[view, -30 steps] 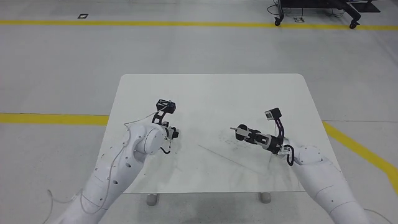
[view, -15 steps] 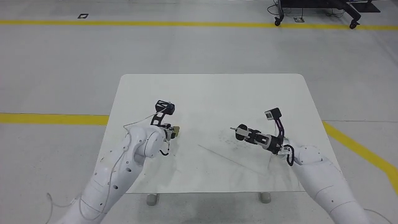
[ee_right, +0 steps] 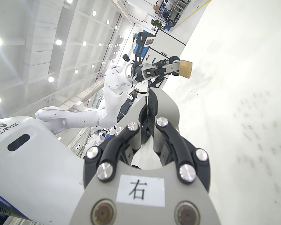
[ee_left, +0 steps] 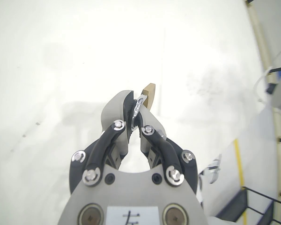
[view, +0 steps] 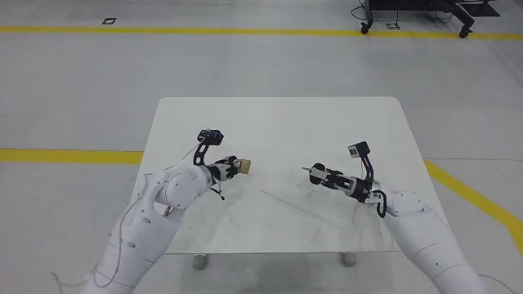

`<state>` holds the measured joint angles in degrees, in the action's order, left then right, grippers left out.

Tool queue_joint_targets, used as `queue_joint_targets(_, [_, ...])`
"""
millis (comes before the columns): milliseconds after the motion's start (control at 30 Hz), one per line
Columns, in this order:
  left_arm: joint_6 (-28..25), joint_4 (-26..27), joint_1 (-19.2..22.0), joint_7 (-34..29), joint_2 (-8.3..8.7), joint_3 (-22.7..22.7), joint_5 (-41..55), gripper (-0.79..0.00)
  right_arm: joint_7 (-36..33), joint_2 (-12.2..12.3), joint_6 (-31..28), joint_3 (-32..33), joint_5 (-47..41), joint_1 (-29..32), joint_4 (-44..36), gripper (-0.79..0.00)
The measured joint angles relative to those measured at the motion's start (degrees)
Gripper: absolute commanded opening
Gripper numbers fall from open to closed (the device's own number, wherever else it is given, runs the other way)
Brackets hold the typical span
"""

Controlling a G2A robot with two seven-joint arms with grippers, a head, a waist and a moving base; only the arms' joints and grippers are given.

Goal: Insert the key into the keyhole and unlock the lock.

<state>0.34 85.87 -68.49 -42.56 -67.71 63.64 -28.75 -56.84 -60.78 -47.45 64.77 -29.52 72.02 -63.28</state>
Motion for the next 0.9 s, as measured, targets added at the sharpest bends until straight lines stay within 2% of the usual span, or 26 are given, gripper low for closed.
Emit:
queue_joint_targets(100, [-5.1, -5.6, 0.2, 1.9, -0.89, 1.2, 14.9, -0.785, 0.0, 0.0, 0.0, 0.0, 0.0, 0.0, 0.0, -0.785])
queue_joint_targets(200, [-7.0, -8.1, 1.1, 1.1, -1.12, 0.4, 22.3, -0.785, 0.0, 0.0, 0.0, 0.0, 0.0, 0.0, 0.0, -0.785])
queue_joint_targets(333, [-6.8, -7.9, 1.1, 1.1, -1.09, 0.4, 18.5, -0.785, 0.0, 0.0, 0.0, 0.0, 0.0, 0.0, 0.0, -0.785])
queue_joint_targets(500, [-6.7, -8.5, 0.7, 1.4, -1.15, 1.0, 19.7, -0.785, 0.0, 0.0, 0.0, 0.0, 0.0, 0.0, 0.0, -0.785])
queue_joint_targets(700, [-11.0, -17.4, 4.2, -9.1, -2.55, 0.1, 39.9, -0.785, 5.3, -1.2, 2.2, -2.9, 0.5, -0.1, -3.3, -0.785])
queue_joint_targets(900, [-15.9, -23.4, 6.5, -19.0, -3.53, -1.8, 51.7, -0.785, 7.7, -3.4, 4.0, -7.7, -1.0, -4.7, -0.1, -0.785])
